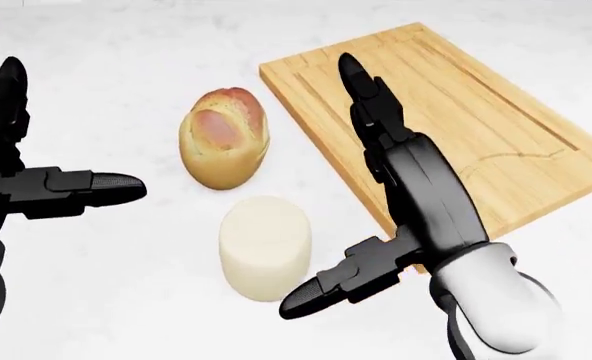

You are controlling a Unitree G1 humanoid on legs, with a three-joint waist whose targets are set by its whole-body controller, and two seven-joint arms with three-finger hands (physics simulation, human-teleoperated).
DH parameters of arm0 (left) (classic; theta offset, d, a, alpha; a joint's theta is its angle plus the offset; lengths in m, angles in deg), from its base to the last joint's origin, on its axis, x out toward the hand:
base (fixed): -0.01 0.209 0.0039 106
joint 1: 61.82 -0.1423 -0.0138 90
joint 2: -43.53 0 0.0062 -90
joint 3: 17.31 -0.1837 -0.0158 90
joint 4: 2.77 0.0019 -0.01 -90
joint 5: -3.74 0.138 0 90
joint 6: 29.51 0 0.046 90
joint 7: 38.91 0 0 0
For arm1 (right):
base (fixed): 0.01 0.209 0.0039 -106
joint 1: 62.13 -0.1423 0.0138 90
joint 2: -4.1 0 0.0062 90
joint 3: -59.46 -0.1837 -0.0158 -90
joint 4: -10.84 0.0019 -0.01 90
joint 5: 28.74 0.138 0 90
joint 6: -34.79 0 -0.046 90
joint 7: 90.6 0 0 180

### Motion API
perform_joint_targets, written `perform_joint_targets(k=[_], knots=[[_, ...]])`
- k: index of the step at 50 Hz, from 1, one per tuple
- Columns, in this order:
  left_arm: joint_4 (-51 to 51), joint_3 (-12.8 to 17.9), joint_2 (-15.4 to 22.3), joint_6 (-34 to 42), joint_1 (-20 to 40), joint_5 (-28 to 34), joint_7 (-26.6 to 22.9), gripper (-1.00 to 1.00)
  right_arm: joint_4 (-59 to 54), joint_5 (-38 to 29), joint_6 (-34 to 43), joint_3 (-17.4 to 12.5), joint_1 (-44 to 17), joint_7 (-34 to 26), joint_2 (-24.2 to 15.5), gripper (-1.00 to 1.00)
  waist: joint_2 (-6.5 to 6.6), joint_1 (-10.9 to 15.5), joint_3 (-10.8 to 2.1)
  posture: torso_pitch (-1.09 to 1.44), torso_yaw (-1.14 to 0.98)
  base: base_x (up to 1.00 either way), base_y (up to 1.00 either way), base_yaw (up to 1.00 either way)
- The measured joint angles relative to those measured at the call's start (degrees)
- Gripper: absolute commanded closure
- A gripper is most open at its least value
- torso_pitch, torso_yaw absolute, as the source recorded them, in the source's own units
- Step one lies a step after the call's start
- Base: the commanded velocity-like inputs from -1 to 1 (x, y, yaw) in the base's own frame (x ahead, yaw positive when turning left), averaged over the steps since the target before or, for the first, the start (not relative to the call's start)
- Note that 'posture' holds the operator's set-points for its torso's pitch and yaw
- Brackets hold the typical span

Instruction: Place the bread and cheese on the cutting board.

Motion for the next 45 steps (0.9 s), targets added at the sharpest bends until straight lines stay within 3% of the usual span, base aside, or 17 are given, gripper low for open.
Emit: perform_joint_targets(k=[5, 13, 35, 45], knots=[[0.6, -0.4, -0.1, -0.1, 0.5, 0.2, 0.2, -1.0, -0.3, -0.1, -0.9, 0.6, 0.8, -1.4, 0.4, -0.96, 0.01, 0.0, -0.04, 0.0, 0.0, 0.0, 0.0, 0.0], [0.5, -0.2, 0.1, -0.2, 0.3, 0.2, 0.1, -1.0, -2.2, -0.1, -2.7, 0.5, 2.0, -2.3, 0.8, -0.36, 0.18, -0.1, -0.02, 0.0, 0.0, 0.0, 0.0, 0.0], [1.1, 0.8, 0.7, -1.2, -0.4, -0.3, 0.4, -1.0, -7.1, 0.0, -8.1, 3.4, 4.6, -1.3, 2.8, -0.27, 0.41, -0.2, -0.08, 0.0, 0.0, 0.0, 0.0, 0.0], [1.9, 0.7, 0.6, -1.9, -0.7, -0.5, 0.4, -1.0, -9.0, -0.4, -8.8, 3.8, 2.7, -1.7, 3.3, 0.25, 0.43, -0.1, -0.08, 0.0, 0.0, 0.0, 0.0, 0.0]])
